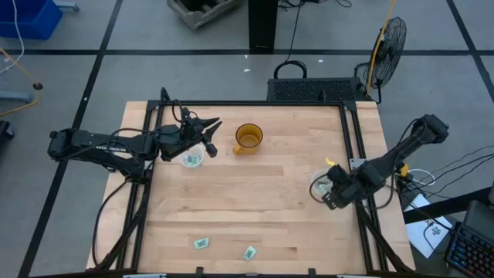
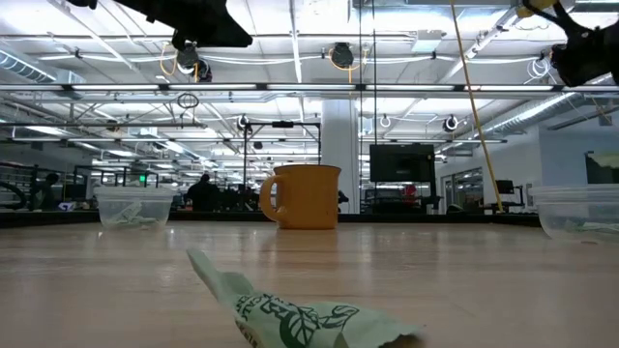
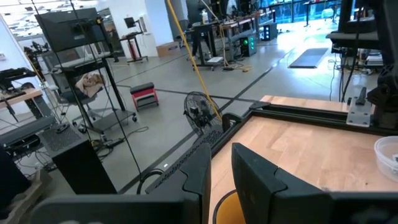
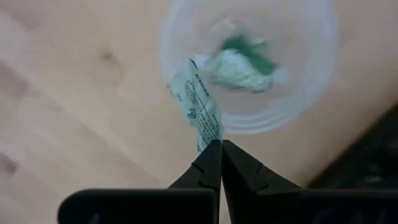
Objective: Pick and place Stevia / Truvia into bins
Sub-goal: Put the light green stevia packet into the right transparent container
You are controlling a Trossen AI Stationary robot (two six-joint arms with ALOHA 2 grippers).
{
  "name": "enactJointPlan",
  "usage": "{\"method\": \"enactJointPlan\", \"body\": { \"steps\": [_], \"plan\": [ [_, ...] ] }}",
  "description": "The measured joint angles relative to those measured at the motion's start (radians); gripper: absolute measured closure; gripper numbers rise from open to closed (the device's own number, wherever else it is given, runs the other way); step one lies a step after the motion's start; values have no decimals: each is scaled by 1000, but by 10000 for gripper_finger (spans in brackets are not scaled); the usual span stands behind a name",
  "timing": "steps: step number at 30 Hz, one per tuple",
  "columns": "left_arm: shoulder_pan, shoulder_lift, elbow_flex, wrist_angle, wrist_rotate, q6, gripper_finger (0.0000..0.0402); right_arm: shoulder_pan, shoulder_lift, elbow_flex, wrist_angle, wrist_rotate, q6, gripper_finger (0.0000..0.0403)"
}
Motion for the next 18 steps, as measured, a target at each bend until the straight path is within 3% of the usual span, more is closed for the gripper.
{"method": "enactJointPlan", "body": {
  "steps": [6, 13, 18],
  "plan": [
    [1, 0, 0, 0, -1, 2, 330, -116, -9, -3, -145, 71, -66, 403],
    [16, 0, 0, 0, -1, 36, 330, -246, 33, -44, 50, 21, -233, 403],
    [27, 0, 0, -2, -1, 36, 330, -289, 75, -69, 59, -45, -316, 403]
  ]
}}
